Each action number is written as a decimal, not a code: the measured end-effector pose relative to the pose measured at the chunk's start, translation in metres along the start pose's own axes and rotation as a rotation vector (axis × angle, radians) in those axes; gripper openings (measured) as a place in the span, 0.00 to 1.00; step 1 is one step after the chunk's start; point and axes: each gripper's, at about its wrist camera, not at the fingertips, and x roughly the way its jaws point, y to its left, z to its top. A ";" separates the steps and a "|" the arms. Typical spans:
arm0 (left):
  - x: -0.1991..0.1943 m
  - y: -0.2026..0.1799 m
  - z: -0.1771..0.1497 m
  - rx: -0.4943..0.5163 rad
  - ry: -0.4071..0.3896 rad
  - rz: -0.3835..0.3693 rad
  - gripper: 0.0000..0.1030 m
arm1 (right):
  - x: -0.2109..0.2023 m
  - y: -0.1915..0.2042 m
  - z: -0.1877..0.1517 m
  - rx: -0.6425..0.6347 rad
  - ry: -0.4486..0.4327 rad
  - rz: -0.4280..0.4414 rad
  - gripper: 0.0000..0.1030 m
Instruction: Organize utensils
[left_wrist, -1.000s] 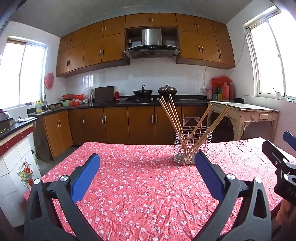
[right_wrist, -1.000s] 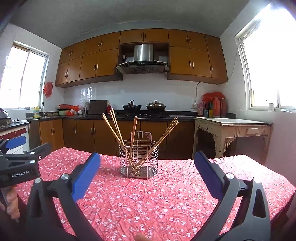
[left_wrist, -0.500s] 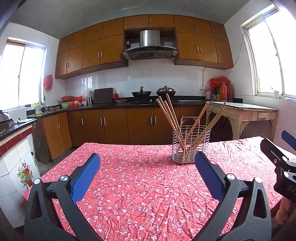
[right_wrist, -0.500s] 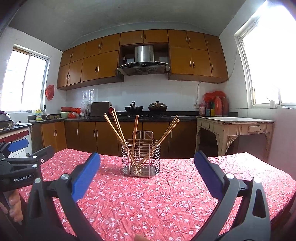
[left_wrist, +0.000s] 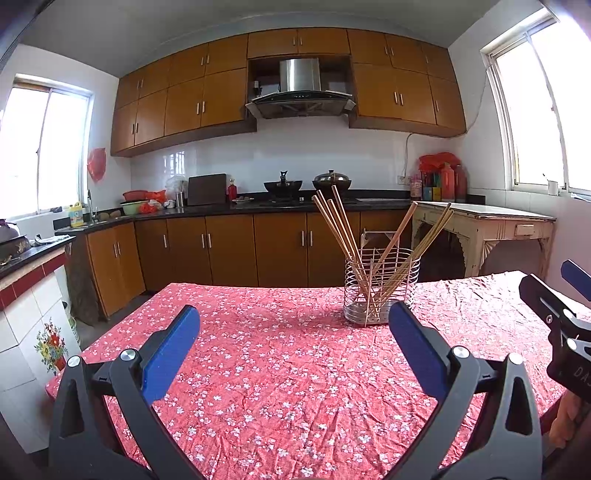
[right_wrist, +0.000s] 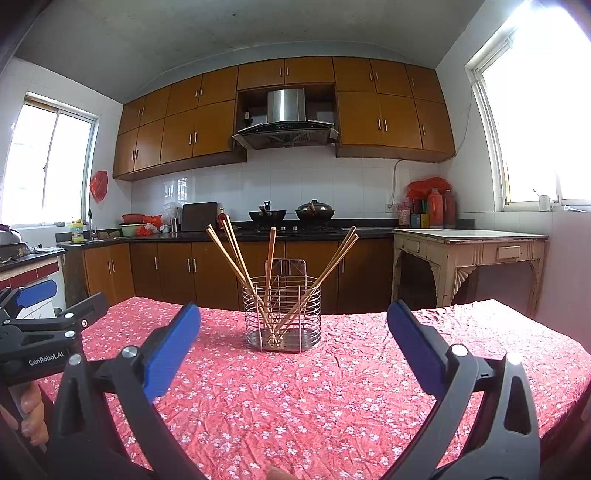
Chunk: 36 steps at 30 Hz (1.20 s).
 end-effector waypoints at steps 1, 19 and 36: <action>0.000 0.000 0.000 0.001 0.000 0.001 0.98 | 0.000 0.000 0.000 0.000 0.001 0.000 0.96; 0.001 -0.003 -0.001 0.001 0.002 -0.005 0.98 | 0.000 0.003 -0.001 0.003 0.000 0.001 0.96; 0.001 -0.005 -0.001 -0.001 0.005 -0.010 0.98 | 0.000 0.004 -0.001 0.004 -0.001 0.003 0.96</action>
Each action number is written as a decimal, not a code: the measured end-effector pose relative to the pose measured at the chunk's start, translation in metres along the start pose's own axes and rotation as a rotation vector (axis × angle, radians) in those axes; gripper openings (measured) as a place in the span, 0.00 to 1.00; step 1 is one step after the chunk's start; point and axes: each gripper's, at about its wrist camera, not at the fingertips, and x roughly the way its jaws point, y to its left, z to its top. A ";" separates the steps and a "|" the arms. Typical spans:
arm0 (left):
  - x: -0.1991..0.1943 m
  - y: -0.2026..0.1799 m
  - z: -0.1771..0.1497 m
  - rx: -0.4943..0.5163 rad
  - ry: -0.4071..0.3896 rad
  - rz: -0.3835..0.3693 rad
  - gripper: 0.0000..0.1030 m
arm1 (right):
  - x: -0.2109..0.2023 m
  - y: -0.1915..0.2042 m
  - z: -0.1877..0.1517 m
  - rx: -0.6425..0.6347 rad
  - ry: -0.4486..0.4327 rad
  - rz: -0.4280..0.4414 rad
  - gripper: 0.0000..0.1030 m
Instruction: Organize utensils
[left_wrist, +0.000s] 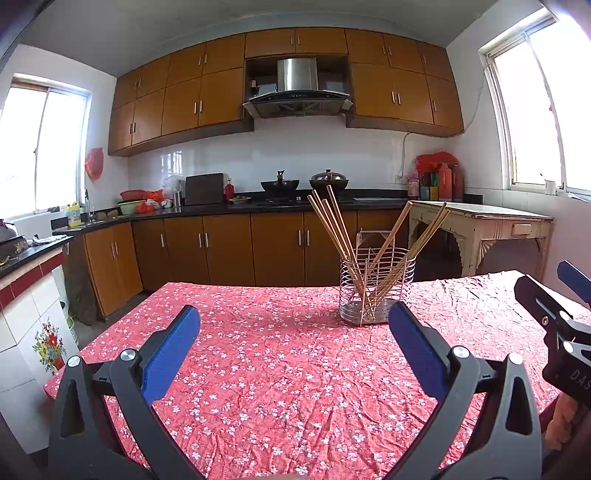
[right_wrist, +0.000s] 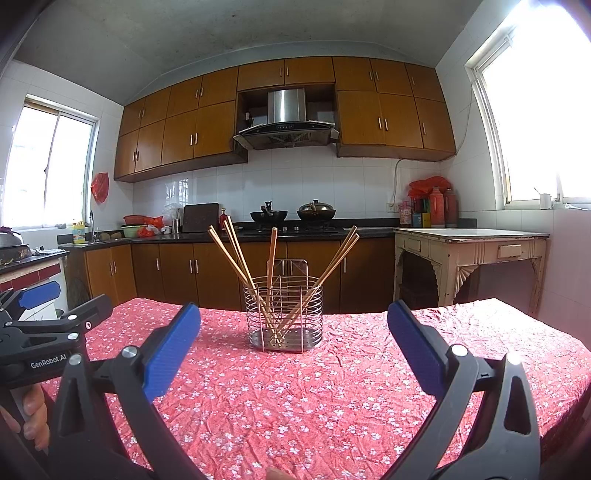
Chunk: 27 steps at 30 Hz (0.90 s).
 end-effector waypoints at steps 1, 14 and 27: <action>0.000 0.000 0.000 0.000 0.000 -0.001 0.98 | 0.000 0.000 0.000 0.000 -0.001 -0.001 0.96; -0.001 -0.003 0.000 0.001 0.003 -0.005 0.98 | -0.002 0.003 0.001 0.003 0.000 -0.003 0.96; 0.000 -0.006 -0.001 0.003 0.009 -0.008 0.98 | -0.002 0.004 0.001 0.011 0.003 -0.006 0.96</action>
